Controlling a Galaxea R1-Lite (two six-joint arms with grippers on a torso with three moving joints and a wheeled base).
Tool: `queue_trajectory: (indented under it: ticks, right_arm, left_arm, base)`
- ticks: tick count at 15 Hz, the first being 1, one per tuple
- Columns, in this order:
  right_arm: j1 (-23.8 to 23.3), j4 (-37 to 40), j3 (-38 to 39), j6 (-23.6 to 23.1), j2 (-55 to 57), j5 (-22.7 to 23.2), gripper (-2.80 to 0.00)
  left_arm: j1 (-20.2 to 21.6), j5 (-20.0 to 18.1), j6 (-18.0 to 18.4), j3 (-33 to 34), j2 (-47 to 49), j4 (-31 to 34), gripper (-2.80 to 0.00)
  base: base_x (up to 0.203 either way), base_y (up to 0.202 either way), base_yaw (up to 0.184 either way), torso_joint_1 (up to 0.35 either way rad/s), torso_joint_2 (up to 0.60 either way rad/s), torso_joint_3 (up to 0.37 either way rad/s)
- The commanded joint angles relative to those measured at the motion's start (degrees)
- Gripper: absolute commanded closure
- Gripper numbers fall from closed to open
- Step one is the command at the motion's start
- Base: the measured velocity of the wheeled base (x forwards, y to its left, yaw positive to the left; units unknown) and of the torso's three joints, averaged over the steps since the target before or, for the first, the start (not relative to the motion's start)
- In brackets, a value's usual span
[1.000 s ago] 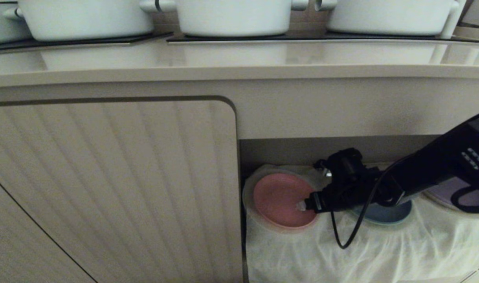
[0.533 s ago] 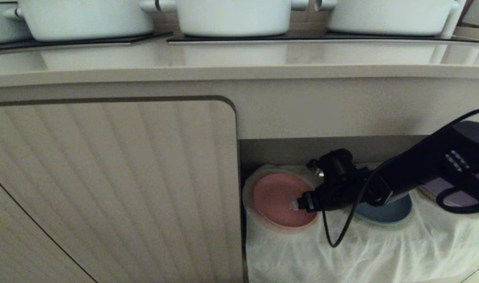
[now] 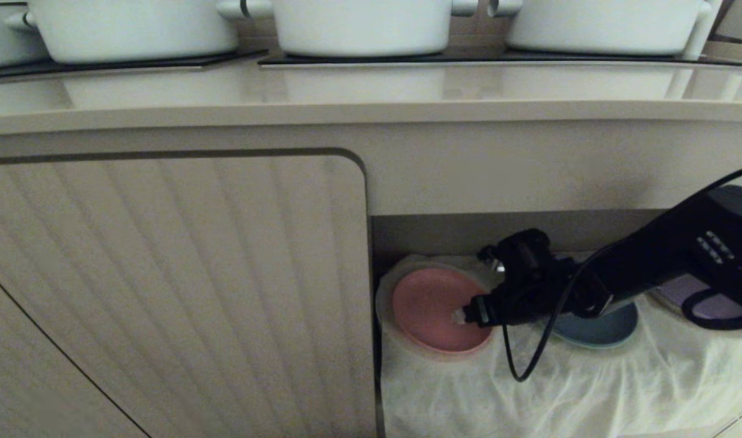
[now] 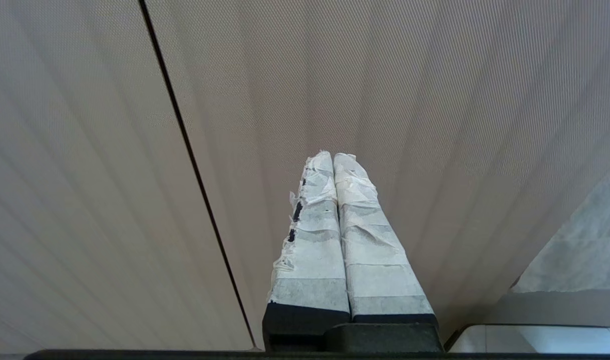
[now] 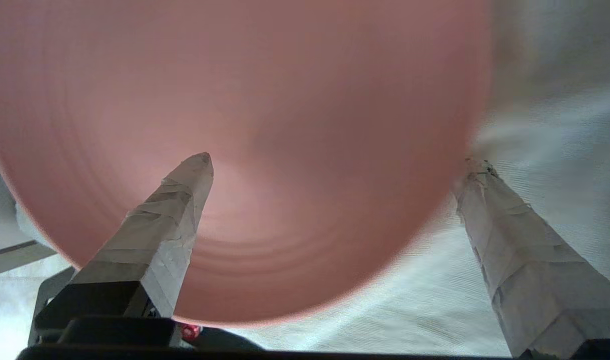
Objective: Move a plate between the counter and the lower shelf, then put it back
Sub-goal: Pick up the plate in the cupboard
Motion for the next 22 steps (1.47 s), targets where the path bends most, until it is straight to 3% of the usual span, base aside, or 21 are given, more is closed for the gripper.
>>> queue_trajectory:
  ticks: [1, 22]
  right_arm:
    - [-0.43, 0.05, -0.25, 0.01, -0.99, 0.04, -2.80]
    - [-0.34, 0.73, -2.76, 0.01, 2.17, -1.10, -2.80]
  left_arm:
    - [0.00, 0.00, -0.01, 0.00, -0.02, -0.01, 0.00]
    - [0.00, 0.00, -0.01, 0.00, -0.02, -0.01, 0.00]
  base:
    - [0.000, 0.000, 0.000, 0.000, 0.00, 0.000]
    - [0.000, 0.000, 0.000, 0.000, 0.00, 0.000]
